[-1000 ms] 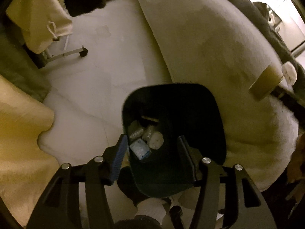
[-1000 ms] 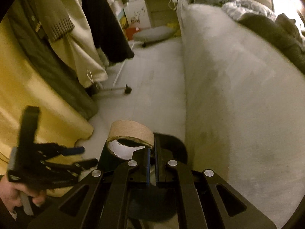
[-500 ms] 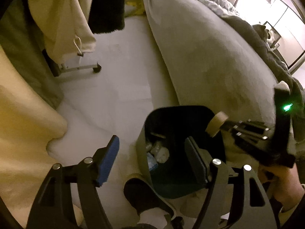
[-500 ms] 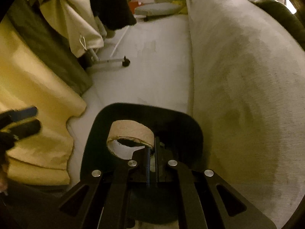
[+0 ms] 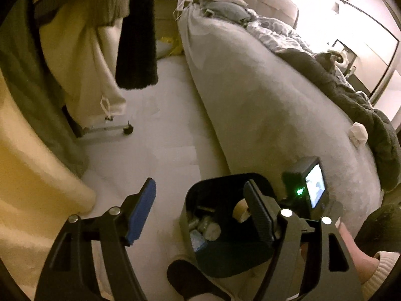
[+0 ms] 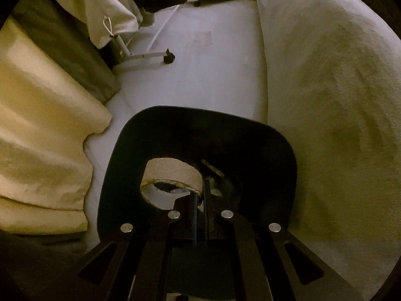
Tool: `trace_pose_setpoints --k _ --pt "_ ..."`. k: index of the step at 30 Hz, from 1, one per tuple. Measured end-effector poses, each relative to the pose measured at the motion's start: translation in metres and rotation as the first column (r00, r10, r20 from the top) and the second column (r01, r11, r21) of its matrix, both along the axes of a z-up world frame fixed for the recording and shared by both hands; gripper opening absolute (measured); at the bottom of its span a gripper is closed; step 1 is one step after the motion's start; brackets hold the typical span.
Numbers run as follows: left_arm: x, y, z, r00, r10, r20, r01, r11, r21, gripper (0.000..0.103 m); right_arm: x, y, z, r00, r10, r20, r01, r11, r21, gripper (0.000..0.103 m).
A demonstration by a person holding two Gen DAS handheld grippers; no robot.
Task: Collect trash
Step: 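Open the left tool then the right tool to drop both items into the bin, then move both open tools back toward the white tissue ball on the bed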
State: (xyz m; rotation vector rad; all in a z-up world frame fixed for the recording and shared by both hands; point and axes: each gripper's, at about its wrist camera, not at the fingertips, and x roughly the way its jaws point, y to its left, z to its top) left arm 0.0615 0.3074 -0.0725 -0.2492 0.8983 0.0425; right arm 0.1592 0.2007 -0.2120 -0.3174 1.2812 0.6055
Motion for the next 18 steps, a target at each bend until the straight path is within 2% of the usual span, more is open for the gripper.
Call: trace_pose_setpoints --k 4,5,8,12,18 --pt "0.001 -0.006 0.009 0.999 -0.012 0.035 0.012 1.000 0.001 0.076 -0.002 0.002 -0.003 1.000 0.008 -0.013 -0.008 1.000 -0.008 0.006" --pt "0.002 -0.007 0.010 0.999 -0.013 0.037 0.013 1.000 0.005 0.076 -0.002 0.004 -0.007 1.000 0.015 -0.020 -0.015 1.000 -0.012 0.011" --pt "0.003 -0.011 0.014 0.998 -0.026 0.052 0.025 1.000 0.013 0.076 -0.003 0.003 -0.018 1.000 0.015 -0.026 -0.015 0.999 -0.030 0.053" --pt "0.004 -0.013 0.017 0.997 -0.025 0.070 0.024 1.000 0.016 0.076 -0.004 -0.001 -0.024 0.999 0.011 -0.039 -0.012 0.999 -0.034 0.055" --pt "0.013 -0.021 0.038 0.988 -0.033 0.150 0.026 0.999 0.045 0.076 -0.004 -0.009 -0.016 0.999 0.000 -0.036 0.000 1.000 0.007 0.064"
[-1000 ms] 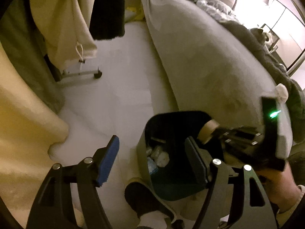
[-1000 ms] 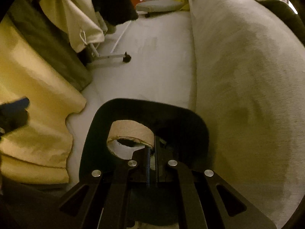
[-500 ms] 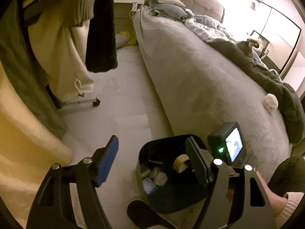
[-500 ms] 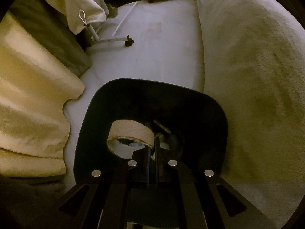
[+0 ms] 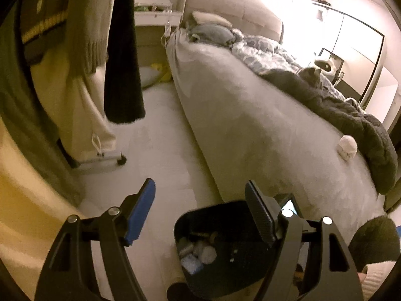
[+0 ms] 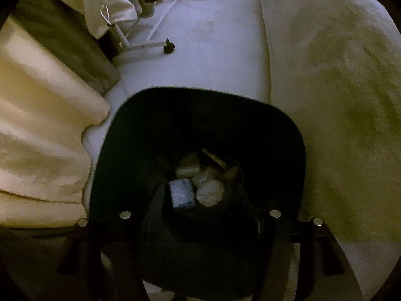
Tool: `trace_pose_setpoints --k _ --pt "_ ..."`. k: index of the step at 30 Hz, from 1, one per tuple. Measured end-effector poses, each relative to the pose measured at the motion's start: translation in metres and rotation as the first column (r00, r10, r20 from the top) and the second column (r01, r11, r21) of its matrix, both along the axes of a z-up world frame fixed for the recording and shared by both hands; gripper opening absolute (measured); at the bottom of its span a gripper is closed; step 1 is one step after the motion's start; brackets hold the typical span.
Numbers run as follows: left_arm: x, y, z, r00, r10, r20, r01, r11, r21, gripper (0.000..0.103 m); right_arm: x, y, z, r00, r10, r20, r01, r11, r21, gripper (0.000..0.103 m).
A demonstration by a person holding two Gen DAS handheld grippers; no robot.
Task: Collect trash
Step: 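Move both open tools back toward the white tissue ball on the bed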
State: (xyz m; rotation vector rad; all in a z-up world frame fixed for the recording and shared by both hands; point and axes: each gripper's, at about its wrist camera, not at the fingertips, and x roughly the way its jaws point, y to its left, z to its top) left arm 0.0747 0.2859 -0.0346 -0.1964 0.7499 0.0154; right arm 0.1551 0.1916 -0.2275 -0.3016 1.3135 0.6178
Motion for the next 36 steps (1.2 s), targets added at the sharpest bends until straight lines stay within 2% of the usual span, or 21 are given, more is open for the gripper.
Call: trace_pose_setpoints --k 4,6,13,20,23,26,36 --pt "0.008 -0.013 0.019 0.998 -0.015 0.063 0.015 1.000 0.006 0.076 0.001 0.001 0.020 1.000 -0.001 0.015 0.000 0.998 0.060 0.067" --pt "0.013 -0.019 0.026 0.996 -0.025 0.087 0.026 1.000 -0.007 0.077 0.001 0.002 0.030 0.999 0.012 0.034 -0.014 0.996 0.083 0.074" --pt "0.034 -0.045 0.047 0.987 -0.061 0.147 0.065 0.998 -0.025 0.079 0.002 -0.013 0.070 0.994 0.025 0.110 -0.041 0.990 0.137 0.076" --pt "0.057 -0.084 0.060 0.977 -0.109 0.181 0.118 0.992 -0.035 0.082 0.005 -0.056 0.103 0.982 -0.007 0.187 -0.024 0.986 0.165 0.079" --pt "0.067 -0.101 0.063 0.975 -0.116 0.191 0.126 0.991 -0.040 0.084 0.007 -0.079 0.116 0.972 -0.030 0.234 -0.012 0.984 0.177 0.086" --pt "0.078 -0.120 0.063 0.972 -0.136 0.191 0.148 0.988 -0.050 0.084 0.009 -0.100 0.126 0.961 -0.051 0.271 0.000 0.983 0.186 0.086" --pt "0.113 -0.188 0.066 0.954 -0.221 0.203 0.237 0.970 -0.055 0.086 0.018 -0.185 0.164 0.905 -0.140 0.401 0.063 0.978 0.199 0.088"
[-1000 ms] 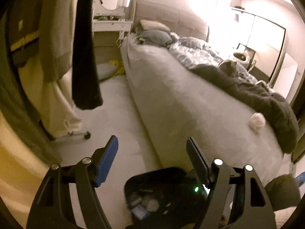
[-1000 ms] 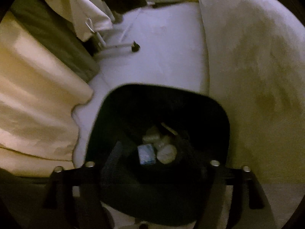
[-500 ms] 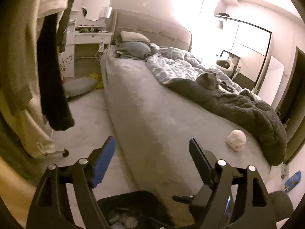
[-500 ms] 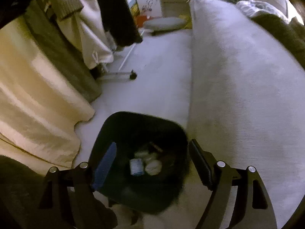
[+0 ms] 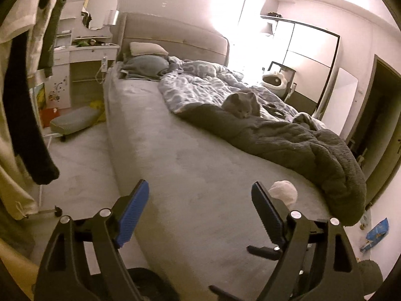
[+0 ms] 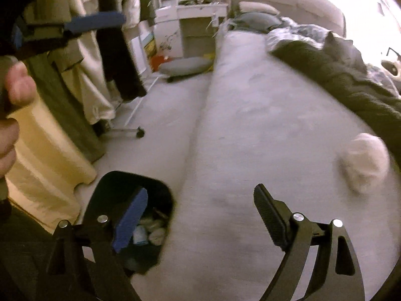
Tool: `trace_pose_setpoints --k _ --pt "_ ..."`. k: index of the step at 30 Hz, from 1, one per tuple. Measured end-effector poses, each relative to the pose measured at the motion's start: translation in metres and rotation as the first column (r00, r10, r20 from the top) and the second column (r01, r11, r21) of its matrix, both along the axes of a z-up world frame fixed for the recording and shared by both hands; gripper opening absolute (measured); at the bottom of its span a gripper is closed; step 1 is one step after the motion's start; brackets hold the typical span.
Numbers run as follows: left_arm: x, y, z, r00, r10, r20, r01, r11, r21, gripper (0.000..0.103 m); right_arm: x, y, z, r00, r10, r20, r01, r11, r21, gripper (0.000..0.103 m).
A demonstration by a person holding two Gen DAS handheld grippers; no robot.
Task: Collect trash
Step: 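Move both open tools back toward the white tissue ball on the bed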
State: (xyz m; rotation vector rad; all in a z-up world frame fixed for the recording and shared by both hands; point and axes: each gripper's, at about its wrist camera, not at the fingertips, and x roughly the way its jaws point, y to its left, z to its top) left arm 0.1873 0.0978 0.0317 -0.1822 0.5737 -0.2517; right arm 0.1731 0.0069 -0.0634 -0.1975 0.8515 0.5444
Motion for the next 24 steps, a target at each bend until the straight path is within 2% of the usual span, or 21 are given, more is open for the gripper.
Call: trace_pose_setpoints --k 7,19,24 --pt "0.018 -0.036 -0.001 0.999 -0.050 -0.006 0.050 0.999 -0.015 0.086 0.012 -0.056 0.015 0.996 -0.067 0.057 0.069 0.997 -0.042 0.088" --pt "0.039 -0.090 -0.018 0.992 -0.120 -0.051 0.118 0.993 -0.028 0.086 0.039 -0.147 0.026 0.980 -0.180 0.081 0.181 0.983 -0.010 0.088" --pt "0.050 -0.111 -0.025 0.987 -0.146 -0.071 0.143 0.988 -0.051 0.086 0.045 -0.169 0.030 0.977 -0.182 0.107 0.186 0.982 -0.026 0.088"
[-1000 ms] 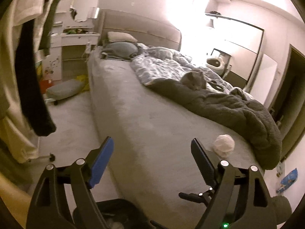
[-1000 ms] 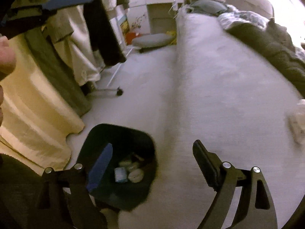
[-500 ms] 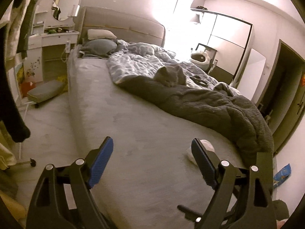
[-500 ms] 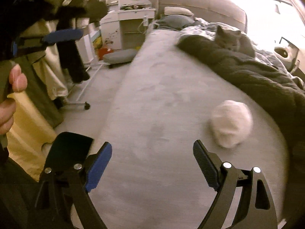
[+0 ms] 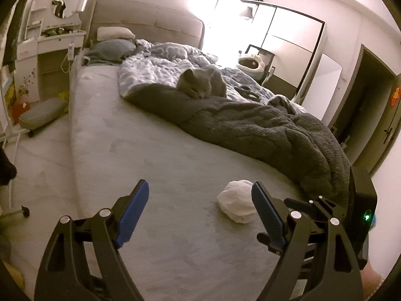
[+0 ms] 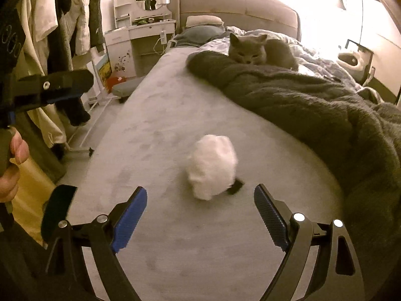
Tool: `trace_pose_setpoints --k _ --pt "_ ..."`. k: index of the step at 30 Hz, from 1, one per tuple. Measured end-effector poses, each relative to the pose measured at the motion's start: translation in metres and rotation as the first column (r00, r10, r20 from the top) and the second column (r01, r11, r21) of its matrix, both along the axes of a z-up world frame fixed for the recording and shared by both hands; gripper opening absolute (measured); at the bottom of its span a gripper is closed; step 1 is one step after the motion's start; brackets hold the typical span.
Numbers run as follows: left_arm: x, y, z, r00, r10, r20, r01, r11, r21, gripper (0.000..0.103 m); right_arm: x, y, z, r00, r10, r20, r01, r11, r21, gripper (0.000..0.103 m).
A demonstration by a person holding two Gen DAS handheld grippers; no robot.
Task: Collect trash
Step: 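Move both open tools back toward the white tissue ball on the bed, then close the left tool on the white tissue ball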
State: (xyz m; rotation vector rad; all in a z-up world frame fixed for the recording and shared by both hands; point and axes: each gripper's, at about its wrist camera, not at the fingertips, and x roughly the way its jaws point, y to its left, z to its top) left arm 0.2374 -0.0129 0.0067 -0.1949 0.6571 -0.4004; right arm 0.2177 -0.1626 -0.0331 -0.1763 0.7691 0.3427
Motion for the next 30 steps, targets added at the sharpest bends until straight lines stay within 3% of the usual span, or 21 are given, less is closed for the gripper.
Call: trace_pose_setpoints --k 6,13,18,30 --pt "0.013 -0.029 -0.014 0.999 -0.032 -0.043 0.032 0.999 0.001 0.086 0.012 -0.027 -0.006 1.000 0.003 -0.005 -0.003 1.000 0.022 0.088" --pt "0.024 -0.064 -0.034 0.990 -0.100 -0.095 0.100 0.995 -0.006 0.086 0.027 -0.045 -0.012 0.997 0.074 -0.024 -0.073 0.996 0.050 0.088" --pt "0.036 -0.083 -0.053 0.980 -0.128 -0.155 0.128 0.992 -0.008 0.085 0.036 -0.057 -0.025 0.993 0.091 -0.072 -0.087 0.994 0.064 0.089" --pt "0.056 -0.117 -0.085 0.964 -0.122 -0.235 0.129 0.992 0.016 0.080 0.043 -0.072 -0.033 0.988 0.126 -0.093 -0.119 0.990 0.080 0.088"
